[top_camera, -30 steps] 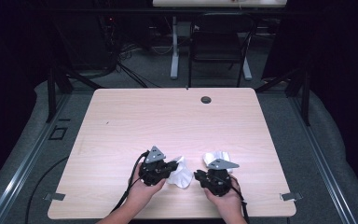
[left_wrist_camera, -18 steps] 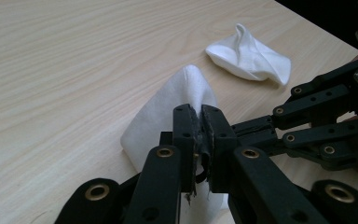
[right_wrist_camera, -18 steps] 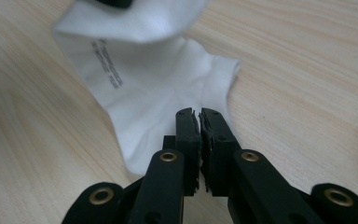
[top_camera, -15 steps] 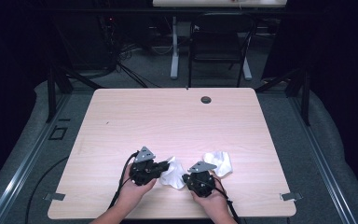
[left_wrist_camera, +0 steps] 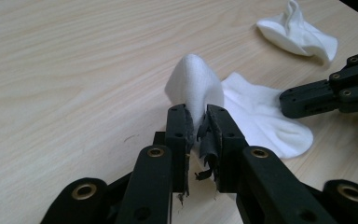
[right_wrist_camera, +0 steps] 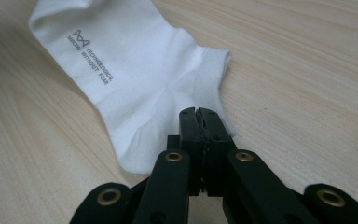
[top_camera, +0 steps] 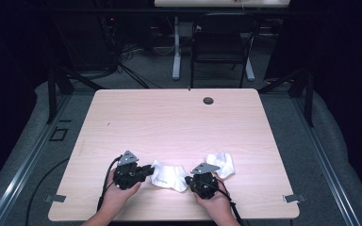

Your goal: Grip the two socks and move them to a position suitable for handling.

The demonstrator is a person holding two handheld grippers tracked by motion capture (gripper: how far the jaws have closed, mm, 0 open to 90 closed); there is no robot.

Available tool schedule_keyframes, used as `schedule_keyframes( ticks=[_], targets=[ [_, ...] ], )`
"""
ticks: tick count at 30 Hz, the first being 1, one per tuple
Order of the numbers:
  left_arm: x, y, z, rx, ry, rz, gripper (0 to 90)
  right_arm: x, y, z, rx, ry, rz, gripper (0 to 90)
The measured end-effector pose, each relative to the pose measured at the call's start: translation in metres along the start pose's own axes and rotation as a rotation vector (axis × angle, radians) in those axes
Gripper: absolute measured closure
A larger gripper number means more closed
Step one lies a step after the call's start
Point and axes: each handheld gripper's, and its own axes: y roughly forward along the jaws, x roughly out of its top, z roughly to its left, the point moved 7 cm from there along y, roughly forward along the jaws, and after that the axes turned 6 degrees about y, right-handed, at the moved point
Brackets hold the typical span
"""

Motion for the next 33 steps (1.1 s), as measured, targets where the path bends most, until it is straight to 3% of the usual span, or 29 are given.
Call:
schedule_keyframes(
  ticks=[4,7,12,16,25,29,33],
  targets=[
    [-0.006,-0.004,0.006,0.001,-0.012,0.005,72.1,0.0,0.0,0.0,0.004,0.002,0.005,89.9],
    [-0.003,-0.009,0.011,0.017,-0.025,-0.026,69.5,-0.001,-0.001,0.0,0.005,-0.004,0.009,89.9],
    [0.005,-0.009,0.012,0.017,0.0,-0.062,64.9,-0.001,-0.001,-0.001,0.01,-0.003,0.009,89.9],
    [0.001,0.0,0.012,0.023,0.024,-0.027,63.8,0.0,-0.001,-0.001,0.013,-0.001,0.009,89.8],
    [-0.03,0.011,0.014,0.047,0.072,0.112,60.1,-0.001,-0.003,-0.002,0.012,-0.001,0.02,89.8],
    [-0.031,0.009,0.012,0.049,0.097,0.122,57.8,-0.002,-0.003,-0.003,0.014,-0.002,0.018,89.8],
    [-0.034,0.007,0.009,0.039,0.098,0.123,55.0,-0.002,-0.004,-0.004,0.015,-0.001,0.023,89.8]
  ],
)
